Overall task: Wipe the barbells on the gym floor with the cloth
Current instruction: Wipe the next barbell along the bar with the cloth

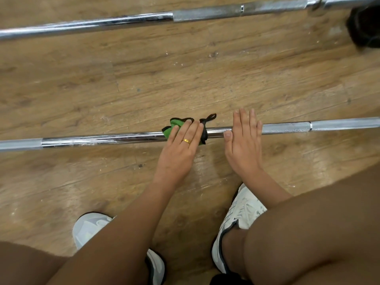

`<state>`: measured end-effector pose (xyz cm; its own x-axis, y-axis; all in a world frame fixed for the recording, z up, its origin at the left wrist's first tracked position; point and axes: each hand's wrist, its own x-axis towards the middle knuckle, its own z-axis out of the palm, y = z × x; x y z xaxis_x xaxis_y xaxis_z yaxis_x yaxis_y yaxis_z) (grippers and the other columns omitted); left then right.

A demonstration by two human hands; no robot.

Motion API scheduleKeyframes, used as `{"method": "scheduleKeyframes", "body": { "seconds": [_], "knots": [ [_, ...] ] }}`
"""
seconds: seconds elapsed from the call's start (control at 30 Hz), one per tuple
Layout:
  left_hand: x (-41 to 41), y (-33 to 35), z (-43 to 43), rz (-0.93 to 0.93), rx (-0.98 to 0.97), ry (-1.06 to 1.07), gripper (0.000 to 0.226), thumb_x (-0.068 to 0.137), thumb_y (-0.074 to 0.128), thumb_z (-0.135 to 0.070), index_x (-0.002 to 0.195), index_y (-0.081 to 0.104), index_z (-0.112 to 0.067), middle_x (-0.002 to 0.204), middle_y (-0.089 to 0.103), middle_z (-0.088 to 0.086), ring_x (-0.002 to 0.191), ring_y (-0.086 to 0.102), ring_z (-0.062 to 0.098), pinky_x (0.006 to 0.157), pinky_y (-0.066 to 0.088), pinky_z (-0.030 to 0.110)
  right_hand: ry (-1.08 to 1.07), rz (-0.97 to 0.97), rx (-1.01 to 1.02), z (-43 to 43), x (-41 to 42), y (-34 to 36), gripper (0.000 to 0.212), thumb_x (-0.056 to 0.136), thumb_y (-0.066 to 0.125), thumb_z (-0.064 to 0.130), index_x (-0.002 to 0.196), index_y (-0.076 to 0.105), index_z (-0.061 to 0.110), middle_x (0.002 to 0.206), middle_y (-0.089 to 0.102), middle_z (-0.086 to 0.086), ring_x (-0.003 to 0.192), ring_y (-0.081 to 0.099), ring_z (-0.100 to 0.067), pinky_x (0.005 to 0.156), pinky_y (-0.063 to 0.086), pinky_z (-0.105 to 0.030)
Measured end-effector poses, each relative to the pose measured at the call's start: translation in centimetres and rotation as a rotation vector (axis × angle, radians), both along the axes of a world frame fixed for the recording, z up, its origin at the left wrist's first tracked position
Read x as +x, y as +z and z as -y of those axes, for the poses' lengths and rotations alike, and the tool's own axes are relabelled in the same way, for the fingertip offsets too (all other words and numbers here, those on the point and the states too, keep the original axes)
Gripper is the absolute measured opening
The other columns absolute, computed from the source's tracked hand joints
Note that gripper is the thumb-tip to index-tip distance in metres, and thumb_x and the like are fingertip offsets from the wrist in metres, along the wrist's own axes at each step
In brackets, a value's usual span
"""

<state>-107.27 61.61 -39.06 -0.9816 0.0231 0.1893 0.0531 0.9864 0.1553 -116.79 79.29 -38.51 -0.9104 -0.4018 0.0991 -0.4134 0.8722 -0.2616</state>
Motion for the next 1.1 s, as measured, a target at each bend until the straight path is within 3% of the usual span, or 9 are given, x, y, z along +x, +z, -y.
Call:
{"method": "scheduleKeyframes", "body": {
  "seconds": [0.07, 0.2, 0.4, 0.53, 0.63, 0.77, 0.83, 1.0, 1.1],
  "knots": [
    [-1.0, 0.3, 2.3, 0.002, -0.014, -0.005, 0.065, 0.090, 0.049, 0.006, 0.153, 0.034, -0.002, 0.156, 0.041, 0.015, 0.143, 0.037, 0.032, 0.120, 0.028, 0.048, 0.024, 0.007, 0.019, 0.2, -0.9, 0.0, 0.059, 0.108, 0.019, 0.037, 0.159, 0.021, 0.008, 0.167, 0.015, -0.008, 0.155, 0.000, -0.026, 0.124, -0.009, -0.038],
    [-3.2, 0.5, 3.4, 0.035, 0.008, 0.145, 0.044, 0.105, 0.041, -0.015, 0.145, 0.044, 0.001, 0.144, 0.051, 0.018, 0.122, 0.051, 0.037, 0.108, 0.039, 0.049, 0.071, 0.022, 0.043, 0.6, -2.7, 0.2, 0.058, 0.107, 0.019, 0.035, 0.158, 0.025, 0.007, 0.165, 0.022, -0.009, 0.155, 0.007, -0.027, 0.126, -0.001, -0.045],
    [-5.1, 0.2, 7.3, 0.031, -0.182, -0.065, 0.050, 0.109, 0.031, -0.029, 0.149, 0.039, 0.000, 0.152, 0.045, 0.017, 0.119, 0.054, 0.034, 0.101, 0.042, 0.043, 0.071, 0.057, 0.027, 1.8, -5.0, 0.8, 0.063, 0.104, 0.015, 0.038, 0.156, 0.029, 0.007, 0.164, 0.026, -0.010, 0.155, 0.008, -0.027, 0.124, -0.004, -0.041],
    [-5.3, -0.2, 3.8, 0.044, -0.040, 0.180, 0.054, 0.106, 0.027, -0.030, 0.151, 0.035, 0.000, 0.155, 0.039, 0.017, 0.140, 0.040, 0.035, 0.116, 0.030, 0.049, 0.064, 0.055, 0.022, 2.5, -6.0, 0.8, 0.061, 0.104, 0.018, 0.036, 0.155, 0.032, 0.005, 0.162, 0.030, -0.011, 0.154, 0.010, -0.028, 0.124, -0.004, -0.040],
    [-4.8, -0.7, 3.2, 0.054, -0.089, 0.088, 0.055, 0.108, 0.023, -0.030, 0.157, 0.024, -0.003, 0.162, 0.029, 0.015, 0.151, 0.024, 0.031, 0.123, 0.019, 0.048, 0.061, 0.077, 0.029, 2.9, -6.7, 1.0, 0.060, 0.104, 0.019, 0.035, 0.155, 0.031, 0.006, 0.163, 0.029, -0.010, 0.154, 0.009, -0.028, 0.123, -0.007, -0.039],
    [-5.6, 0.2, 6.4, 0.021, -0.021, 0.239, 0.051, 0.107, 0.035, -0.025, 0.153, 0.034, -0.004, 0.158, 0.038, 0.015, 0.148, 0.032, 0.030, 0.121, 0.021, 0.046, 0.077, 0.096, 0.040, 3.2, -7.6, 1.1, 0.062, 0.103, 0.017, 0.037, 0.156, 0.029, 0.007, 0.163, 0.028, -0.010, 0.154, 0.008, -0.028, 0.124, -0.007, -0.039],
    [-6.2, 0.8, 5.7, 0.063, 0.039, 0.311, 0.053, 0.107, 0.029, -0.031, 0.151, 0.037, -0.003, 0.157, 0.039, 0.015, 0.149, 0.030, 0.030, 0.121, 0.019, 0.049, 0.064, 0.091, 0.039, 3.5, -8.0, 1.1, 0.062, 0.103, 0.017, 0.036, 0.156, 0.031, 0.007, 0.163, 0.029, -0.009, 0.154, 0.010, -0.027, 0.124, -0.005, -0.040],
    [-6.6, 0.8, 6.6, 0.092, -0.014, 0.150, 0.056, 0.105, 0.026, -0.036, 0.151, 0.039, -0.007, 0.155, 0.042, 0.011, 0.145, 0.036, 0.028, 0.120, 0.025, 0.049, 0.067, 0.103, 0.042, 3.7, -8.9, 1.1, 0.062, 0.102, 0.018, 0.037, 0.154, 0.034, 0.007, 0.161, 0.033, -0.009, 0.154, 0.013, -0.027, 0.124, -0.002, -0.042],
    [-6.7, 1.2, 7.7, 0.065, 0.055, 0.460, 0.048, 0.106, 0.029, -0.032, 0.144, 0.048, -0.009, 0.146, 0.052, 0.008, 0.140, 0.042, 0.026, 0.116, 0.030, 0.046, 0.067, 0.083, 0.033, 3.9, -9.1, 1.0, 0.063, 0.102, 0.018, 0.038, 0.152, 0.037, 0.006, 0.159, 0.036, -0.010, 0.153, 0.016, -0.028, 0.124, -0.001, -0.042]
  ]
}}
